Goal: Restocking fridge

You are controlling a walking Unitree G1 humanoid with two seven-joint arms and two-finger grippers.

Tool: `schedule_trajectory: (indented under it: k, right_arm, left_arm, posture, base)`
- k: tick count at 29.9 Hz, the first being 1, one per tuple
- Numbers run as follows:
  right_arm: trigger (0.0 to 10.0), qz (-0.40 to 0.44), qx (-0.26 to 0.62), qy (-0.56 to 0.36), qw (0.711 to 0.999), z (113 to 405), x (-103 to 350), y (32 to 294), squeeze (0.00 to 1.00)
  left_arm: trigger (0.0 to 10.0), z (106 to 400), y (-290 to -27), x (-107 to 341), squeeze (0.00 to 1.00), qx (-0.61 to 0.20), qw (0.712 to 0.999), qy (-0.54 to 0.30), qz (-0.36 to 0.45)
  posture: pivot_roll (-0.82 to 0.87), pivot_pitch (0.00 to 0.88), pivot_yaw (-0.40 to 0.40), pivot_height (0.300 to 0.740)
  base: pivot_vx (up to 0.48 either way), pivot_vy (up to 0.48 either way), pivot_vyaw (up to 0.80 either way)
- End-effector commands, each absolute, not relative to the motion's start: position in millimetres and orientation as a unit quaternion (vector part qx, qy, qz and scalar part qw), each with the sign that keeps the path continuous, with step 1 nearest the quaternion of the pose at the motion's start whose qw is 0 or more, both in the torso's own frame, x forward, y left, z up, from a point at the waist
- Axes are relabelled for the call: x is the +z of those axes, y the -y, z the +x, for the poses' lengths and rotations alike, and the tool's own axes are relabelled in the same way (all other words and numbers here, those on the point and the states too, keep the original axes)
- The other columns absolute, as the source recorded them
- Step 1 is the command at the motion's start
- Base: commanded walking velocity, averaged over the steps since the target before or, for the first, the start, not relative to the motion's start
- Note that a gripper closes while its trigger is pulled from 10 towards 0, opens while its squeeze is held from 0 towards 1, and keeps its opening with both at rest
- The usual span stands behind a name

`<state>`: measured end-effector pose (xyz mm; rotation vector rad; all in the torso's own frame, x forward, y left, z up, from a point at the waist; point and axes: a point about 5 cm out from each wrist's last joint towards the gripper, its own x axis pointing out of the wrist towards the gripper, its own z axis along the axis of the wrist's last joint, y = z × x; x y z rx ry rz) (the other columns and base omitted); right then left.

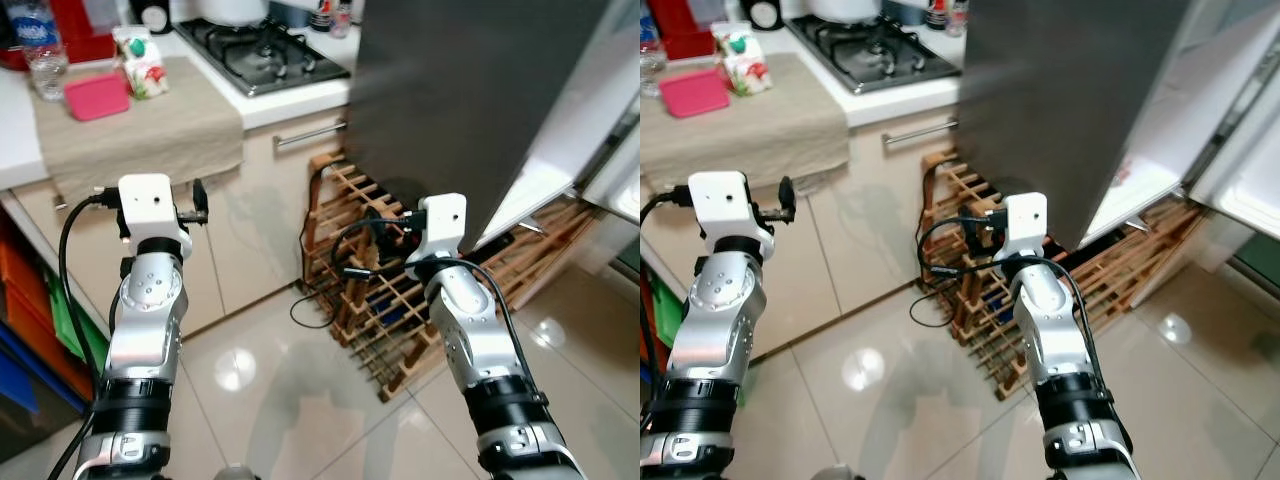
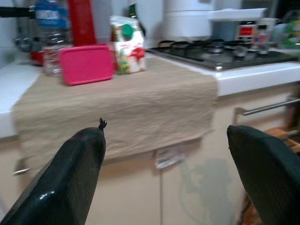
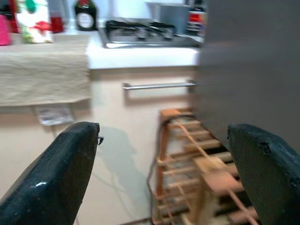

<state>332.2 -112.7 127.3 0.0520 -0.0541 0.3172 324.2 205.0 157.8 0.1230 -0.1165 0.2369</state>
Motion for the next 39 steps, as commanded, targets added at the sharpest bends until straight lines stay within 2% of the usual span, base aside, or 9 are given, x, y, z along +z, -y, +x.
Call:
schedule_trajectory:
  k: [1,4,11,15,19,28,34,36,39]
  right_arm:
    - [10.0,0.024,0.160,0.030,0.986,333,127,112,0.00]
    - [10.0,0.024,0.168,0.027,0.985,333,126,110,0.00]
    - [10.0,0.027,0.171,0.022,0.985,334,124,114,0.00]
    - [10.0,0.025,0.166,0.023,0.986,334,125,117,0.00]
    - [10.0,0.019,0.114,0.018,0.993,335,123,125,0.00]
    - [10.0,0.020,0.133,0.019,0.991,334,118,114,0.00]
    - [10.0,0.028,0.134,0.027,0.990,333,119,110,0.02]
    - [10.0,0.029,0.135,0.026,0.990,331,117,111,0.03]
    - [10.0,0.029,0.137,0.027,0.990,330,116,111,0.03]
  left_arm:
    - [10.0,327,-210,165,0.00,0.158,0.983,0.064,0.073]
    - [10.0,327,-214,161,0.00,0.175,0.982,0.050,0.058]
    - [10.0,328,-200,163,0.00,0.128,0.987,0.062,0.075]
    - [10.0,326,-205,164,0.00,0.121,0.988,0.065,0.073]
    - [10.0,324,-217,157,0.00,0.162,0.985,0.041,0.032]
    - [10.0,322,-221,165,0.00,0.164,0.982,0.048,0.076]
    - [10.0,325,-223,164,0.00,0.159,0.982,0.031,0.098]
    - [10.0,325,-220,160,0.00,0.135,0.989,0.025,0.050]
    - [10.0,326,-219,155,0.00,0.148,0.987,0.007,0.059]
  posture:
    - [0.08,0.000,-0.049,0.740]
    - [0.08,0.000,-0.054,0.740]
    - [0.08,0.000,-0.058,0.740]
    - [0.06,0.000,-0.042,0.740]
    - [0.06,0.000,-0.021,0.740]
    - [0.10,0.000,0.015,0.740]
    - [0.10,0.000,0.022,0.740]
    - [0.10,0.000,0.017,0.740]
    - [0.09,0.000,0.007,0.740]
  base:
    - [0.000,0.000,0.45]
    - [0.000,0.000,0.44]
    - [0.000,0.000,0.44]
    - [0.000,0.000,0.44]
    - [0.223,-0.368,0.32]
    - [0.298,-0.373,0.29]
    - [0.000,0.000,0.61]
    - [0.000,0.000,0.59]
    - [0.000,0.000,0.59]
